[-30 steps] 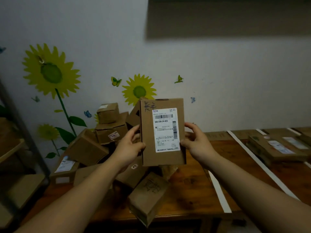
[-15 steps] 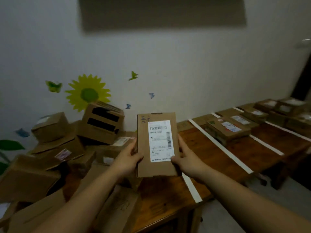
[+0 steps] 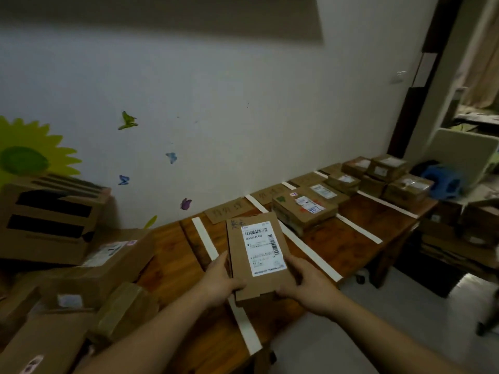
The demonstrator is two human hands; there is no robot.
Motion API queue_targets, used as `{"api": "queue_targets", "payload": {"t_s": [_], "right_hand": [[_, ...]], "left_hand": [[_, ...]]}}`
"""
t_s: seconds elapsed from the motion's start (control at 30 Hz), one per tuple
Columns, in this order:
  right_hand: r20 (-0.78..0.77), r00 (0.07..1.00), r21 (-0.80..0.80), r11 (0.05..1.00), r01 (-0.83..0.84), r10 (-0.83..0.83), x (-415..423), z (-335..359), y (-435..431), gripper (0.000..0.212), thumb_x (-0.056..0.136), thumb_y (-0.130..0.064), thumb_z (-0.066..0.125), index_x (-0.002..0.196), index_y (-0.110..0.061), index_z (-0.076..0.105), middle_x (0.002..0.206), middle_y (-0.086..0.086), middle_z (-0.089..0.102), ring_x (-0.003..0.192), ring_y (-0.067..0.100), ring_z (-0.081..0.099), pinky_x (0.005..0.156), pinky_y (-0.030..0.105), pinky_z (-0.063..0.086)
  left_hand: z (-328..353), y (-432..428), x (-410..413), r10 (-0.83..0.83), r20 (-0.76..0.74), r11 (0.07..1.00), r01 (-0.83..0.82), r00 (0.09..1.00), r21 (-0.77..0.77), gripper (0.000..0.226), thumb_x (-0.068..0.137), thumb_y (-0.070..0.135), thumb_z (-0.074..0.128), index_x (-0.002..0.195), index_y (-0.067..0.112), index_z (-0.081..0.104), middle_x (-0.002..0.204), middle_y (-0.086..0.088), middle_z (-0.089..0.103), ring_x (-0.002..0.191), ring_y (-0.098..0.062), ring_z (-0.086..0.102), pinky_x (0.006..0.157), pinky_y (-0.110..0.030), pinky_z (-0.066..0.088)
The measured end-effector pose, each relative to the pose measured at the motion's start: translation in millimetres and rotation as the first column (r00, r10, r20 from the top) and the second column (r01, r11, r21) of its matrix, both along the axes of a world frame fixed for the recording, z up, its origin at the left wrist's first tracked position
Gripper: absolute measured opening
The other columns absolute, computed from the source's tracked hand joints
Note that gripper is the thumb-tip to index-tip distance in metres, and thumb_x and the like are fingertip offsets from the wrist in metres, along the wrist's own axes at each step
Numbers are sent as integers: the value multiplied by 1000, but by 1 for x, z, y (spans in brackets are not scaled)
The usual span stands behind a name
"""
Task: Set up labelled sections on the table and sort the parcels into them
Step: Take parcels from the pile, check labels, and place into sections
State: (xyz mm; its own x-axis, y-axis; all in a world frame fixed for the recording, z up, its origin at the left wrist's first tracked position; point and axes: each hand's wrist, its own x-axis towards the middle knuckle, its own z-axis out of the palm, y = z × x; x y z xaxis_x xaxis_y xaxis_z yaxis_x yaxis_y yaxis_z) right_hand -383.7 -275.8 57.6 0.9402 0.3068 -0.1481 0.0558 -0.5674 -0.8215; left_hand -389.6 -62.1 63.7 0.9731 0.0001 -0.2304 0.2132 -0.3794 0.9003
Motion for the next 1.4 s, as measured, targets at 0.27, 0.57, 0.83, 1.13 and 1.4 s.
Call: {"api": "queue_targets", "payload": {"t_s": [0.27, 0.57, 0.83, 1.13, 1.4], "right_hand": [[21, 972, -217, 950, -225, 235, 92, -18, -47, 74, 89, -32, 64, 150, -31, 24, 150, -10, 31, 134, 11, 35, 114, 32, 31], [-62, 920, -275, 879, -389, 388, 163, -57, -2, 67, 93, -25, 58, 150, -26, 24, 155, -8, 23, 139, 15, 29, 113, 32, 31], [-68, 909, -408, 820, -402, 411, 227, -105, 33, 67, 93, -29, 57, 149, -29, 22, 156, -4, 24, 142, 18, 25, 116, 41, 30], [-229, 829, -512, 661, -549, 511, 301, -159, 47, 66, 98, -34, 45, 153, -28, 9, 159, 1, 10, 145, 22, 15, 118, 41, 21], [-258, 767, -507, 593, -625, 588, 341, -186, 62, 63, 100, -44, 35, 153, -27, 5, 160, 5, 3, 146, 25, 11, 118, 40, 17]], "left_hand": [[-28, -45, 51, 86, -57, 993, -81, 995, 86, 88, 75, 14, 77, 146, 21, 25, 137, 5, 45, 118, -8, 45, 86, -17, 49], [-68, -22, 84, 136, -132, 938, -85, 982, 335, 82, 82, 22, 71, 148, 20, 23, 147, 5, 27, 131, -13, 35, 107, -25, 34], [-114, 5, 155, 88, -152, 898, -12, 985, 440, 82, 85, 28, 66, 150, 26, 16, 154, 3, 22, 138, -16, 29, 109, -30, 32], [-167, 8, 213, 85, -230, 829, 59, 969, 556, 82, 86, 38, 63, 151, 24, 16, 151, -1, 27, 132, -16, 36, 110, -30, 36], [-184, 21, 244, 149, -312, 662, 140, 938, 736, 80, 92, 45, 51, 152, 23, 4, 159, -5, -12, 146, -22, -6, 119, -40, 8]]}}
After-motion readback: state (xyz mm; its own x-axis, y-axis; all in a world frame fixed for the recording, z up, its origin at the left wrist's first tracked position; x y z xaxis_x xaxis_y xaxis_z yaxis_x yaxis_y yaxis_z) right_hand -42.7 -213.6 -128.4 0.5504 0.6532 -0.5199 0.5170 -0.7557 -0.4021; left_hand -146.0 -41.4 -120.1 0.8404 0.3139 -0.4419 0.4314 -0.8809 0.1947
